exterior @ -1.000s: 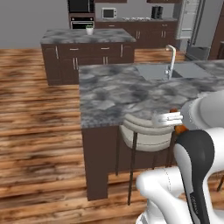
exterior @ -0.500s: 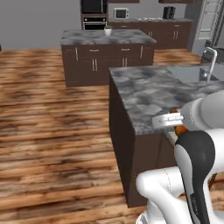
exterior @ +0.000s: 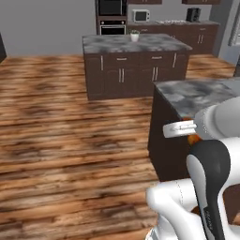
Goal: Transport the chicken drumstick and avocado to the fridge. Place the chicken drumstick on the rack containing meat and place the avocado on the rack containing the vegetable, ensuring meats and vegetables are on different racks.
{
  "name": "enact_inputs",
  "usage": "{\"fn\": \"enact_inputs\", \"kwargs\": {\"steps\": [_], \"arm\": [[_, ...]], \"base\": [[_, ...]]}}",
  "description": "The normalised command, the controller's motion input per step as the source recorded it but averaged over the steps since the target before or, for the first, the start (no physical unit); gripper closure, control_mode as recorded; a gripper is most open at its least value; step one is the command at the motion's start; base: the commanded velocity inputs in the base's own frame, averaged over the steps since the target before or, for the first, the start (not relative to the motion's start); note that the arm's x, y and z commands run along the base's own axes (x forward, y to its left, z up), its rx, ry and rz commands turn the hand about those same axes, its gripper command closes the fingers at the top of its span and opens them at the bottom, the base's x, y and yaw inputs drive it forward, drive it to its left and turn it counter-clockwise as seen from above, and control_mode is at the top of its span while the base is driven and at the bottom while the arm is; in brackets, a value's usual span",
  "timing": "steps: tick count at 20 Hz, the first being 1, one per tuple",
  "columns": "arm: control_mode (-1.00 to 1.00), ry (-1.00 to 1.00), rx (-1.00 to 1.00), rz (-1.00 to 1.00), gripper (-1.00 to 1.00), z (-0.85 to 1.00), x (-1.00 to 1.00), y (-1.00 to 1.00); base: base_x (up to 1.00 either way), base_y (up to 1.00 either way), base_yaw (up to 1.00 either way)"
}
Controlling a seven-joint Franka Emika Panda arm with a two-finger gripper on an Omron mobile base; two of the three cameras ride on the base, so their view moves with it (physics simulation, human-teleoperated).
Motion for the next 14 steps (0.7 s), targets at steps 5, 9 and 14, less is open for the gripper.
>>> {"fn": "enact_inputs", "kwargs": {"steps": [5, 9, 14], "arm": [[1.0, 0.0, 0.0, 0.0, 1.0, 0.0, 0.0, 0.0], [1.0, 0.0, 0.0, 0.0, 1.0, 0.0, 0.0, 0.0], [1.0, 0.0, 0.0, 0.0, 1.0, 0.0, 0.0, 0.0]], "base": [[1.0, 1.0, -0.14], [1.0, 0.99, -0.27], [1.0, 0.73, -0.24]]}}
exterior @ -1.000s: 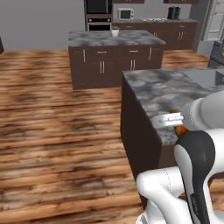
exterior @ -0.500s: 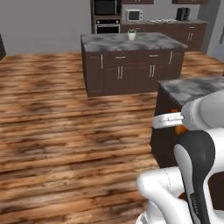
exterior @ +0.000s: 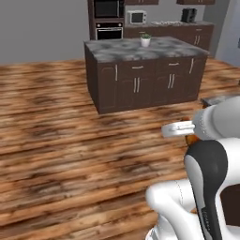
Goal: Transport the chicken drumstick and avocado to the fridge. Place the chicken drumstick on the rack containing meat and place the avocado on the rack containing the vegetable, ensuring meats and vegetables are on different racks.
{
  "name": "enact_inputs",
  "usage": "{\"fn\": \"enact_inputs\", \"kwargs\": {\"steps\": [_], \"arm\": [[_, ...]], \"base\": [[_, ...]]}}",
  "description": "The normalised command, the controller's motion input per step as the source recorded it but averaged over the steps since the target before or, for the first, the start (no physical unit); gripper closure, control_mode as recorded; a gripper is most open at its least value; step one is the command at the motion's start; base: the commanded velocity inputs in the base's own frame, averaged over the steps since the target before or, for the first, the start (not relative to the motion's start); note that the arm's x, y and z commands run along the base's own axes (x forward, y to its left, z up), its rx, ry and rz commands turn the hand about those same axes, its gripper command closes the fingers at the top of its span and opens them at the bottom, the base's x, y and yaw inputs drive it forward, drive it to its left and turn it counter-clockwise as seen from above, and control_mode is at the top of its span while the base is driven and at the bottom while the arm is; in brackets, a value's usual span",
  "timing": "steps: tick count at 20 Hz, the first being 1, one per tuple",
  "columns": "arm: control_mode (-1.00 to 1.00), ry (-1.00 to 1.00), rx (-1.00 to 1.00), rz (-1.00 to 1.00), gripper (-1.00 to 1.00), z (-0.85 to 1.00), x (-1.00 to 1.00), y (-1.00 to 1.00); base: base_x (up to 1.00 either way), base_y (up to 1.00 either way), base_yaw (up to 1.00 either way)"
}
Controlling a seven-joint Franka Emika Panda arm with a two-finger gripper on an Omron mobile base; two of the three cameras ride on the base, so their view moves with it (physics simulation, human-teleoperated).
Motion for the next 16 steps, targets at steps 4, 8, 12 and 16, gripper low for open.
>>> {"fn": "enact_inputs", "kwargs": {"steps": [4, 8, 12, 16], "arm": [[1.0, 0.0, 0.0, 0.0, 1.0, 0.0, 0.0, 0.0], [1.0, 0.0, 0.0, 0.0, 1.0, 0.0, 0.0, 0.0], [1.0, 0.0, 0.0, 0.0, 1.0, 0.0, 0.0, 0.0], [1.0, 0.0, 0.0, 0.0, 1.0, 0.0, 0.0, 0.0]], "base": [[1.0, 0.5, -0.21], [1.0, 0.22, -0.19], [1.0, 0.0, -0.28], [1.0, 0.23, -0.57]]}}
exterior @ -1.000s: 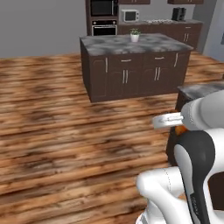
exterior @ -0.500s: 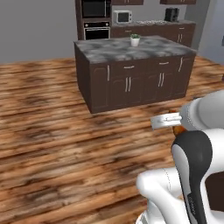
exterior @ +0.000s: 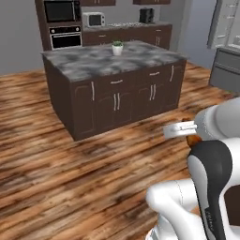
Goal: Transport the chicken drumstick and avocado to the fridge. Place the chicken drumstick on the rack containing meat and place the avocado on the rack containing the vegetable, ensuring meats and vegetables are on different racks.
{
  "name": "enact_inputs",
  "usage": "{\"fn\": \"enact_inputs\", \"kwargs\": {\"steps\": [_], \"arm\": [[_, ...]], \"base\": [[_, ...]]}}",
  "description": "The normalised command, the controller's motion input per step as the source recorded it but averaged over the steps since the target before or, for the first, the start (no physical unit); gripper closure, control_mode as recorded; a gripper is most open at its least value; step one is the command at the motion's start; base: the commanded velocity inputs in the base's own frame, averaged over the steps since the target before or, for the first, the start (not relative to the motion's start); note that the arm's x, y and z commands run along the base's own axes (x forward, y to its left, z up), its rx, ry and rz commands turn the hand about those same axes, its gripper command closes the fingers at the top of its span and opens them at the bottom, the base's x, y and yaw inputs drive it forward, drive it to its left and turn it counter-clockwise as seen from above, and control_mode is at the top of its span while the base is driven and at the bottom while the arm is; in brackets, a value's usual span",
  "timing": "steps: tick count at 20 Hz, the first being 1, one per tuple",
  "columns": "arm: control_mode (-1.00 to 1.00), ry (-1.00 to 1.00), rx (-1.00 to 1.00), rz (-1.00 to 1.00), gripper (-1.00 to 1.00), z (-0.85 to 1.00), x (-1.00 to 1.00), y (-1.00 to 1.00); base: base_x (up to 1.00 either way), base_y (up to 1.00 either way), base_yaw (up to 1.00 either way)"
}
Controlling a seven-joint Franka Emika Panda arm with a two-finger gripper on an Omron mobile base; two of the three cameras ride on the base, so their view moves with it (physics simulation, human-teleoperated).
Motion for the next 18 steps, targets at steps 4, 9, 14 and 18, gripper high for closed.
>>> {"fn": "enact_inputs", "kwargs": {"steps": [4, 9, 14, 18], "arm": [[1.0, 0.0, 0.0, 0.0, 1.0, 0.0, 0.0, 0.0], [1.0, 0.0, 0.0, 0.0, 1.0, 0.0, 0.0, 0.0], [1.0, 0.0, 0.0, 0.0, 1.0, 0.0, 0.0, 0.0], [1.0, 0.0, 0.0, 0.0, 1.0, 0.0, 0.0, 0.0]], "base": [[0.87, 0.48, -0.79], [0.76, 0.48, -0.84], [0.71, 0.48, -0.86], [0.92, 0.7, -0.7]]}}
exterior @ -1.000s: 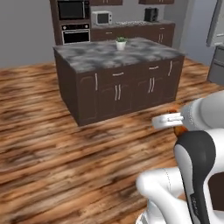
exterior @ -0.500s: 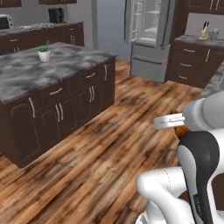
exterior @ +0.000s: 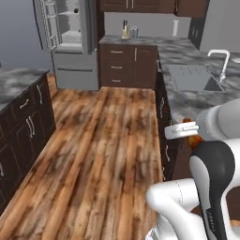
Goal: Transport the chicken drumstick and avocado to the fridge. Place the chicken drumstick on the rack containing meat and place the avocado on the rack containing the vegetable, ensuring meats and vegetables are on different racks.
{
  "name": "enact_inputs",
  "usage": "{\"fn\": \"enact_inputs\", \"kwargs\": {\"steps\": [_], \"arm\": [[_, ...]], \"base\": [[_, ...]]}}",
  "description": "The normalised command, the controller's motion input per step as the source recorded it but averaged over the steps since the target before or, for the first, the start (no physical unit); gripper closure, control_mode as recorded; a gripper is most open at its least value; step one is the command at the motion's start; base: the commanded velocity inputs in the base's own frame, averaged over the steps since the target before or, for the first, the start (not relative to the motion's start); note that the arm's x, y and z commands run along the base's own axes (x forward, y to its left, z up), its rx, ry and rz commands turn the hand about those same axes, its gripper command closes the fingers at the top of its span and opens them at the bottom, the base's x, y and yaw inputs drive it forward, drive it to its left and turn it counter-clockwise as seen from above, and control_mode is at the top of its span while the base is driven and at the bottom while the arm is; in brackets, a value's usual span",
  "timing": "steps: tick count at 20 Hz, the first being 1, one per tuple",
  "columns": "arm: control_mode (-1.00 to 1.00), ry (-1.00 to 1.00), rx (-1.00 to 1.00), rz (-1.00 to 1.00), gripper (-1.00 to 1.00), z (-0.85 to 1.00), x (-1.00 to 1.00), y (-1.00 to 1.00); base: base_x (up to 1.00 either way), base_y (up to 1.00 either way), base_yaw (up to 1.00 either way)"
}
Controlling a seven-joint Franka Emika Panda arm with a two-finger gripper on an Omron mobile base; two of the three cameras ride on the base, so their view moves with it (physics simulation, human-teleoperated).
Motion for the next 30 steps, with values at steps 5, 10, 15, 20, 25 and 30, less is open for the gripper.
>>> {"fn": "enact_inputs", "kwargs": {"steps": [5, 10, 15, 20, 25, 30], "arm": [[1.0, 0.0, 0.0, 0.0, 1.0, 0.0, 0.0, 0.0], [1.0, 0.0, 0.0, 0.0, 1.0, 0.0, 0.0, 0.0], [1.0, 0.0, 0.0, 0.0, 1.0, 0.0, 0.0, 0.0], [1.0, 0.0, 0.0, 0.0, 1.0, 0.0, 0.0, 0.0], [1.0, 0.0, 0.0, 0.0, 1.0, 0.0, 0.0, 0.0], [1.0, 0.0, 0.0, 0.0, 1.0, 0.0, 0.0, 0.0]], "base": [[1.0, 0.99, -0.41], [1.0, 1.0, -0.36], [1.0, 0.94, -0.33], [1.0, 0.8, -0.27], [1.0, 0.22, -0.08], [1.0, 0.0, 0.0]]}}
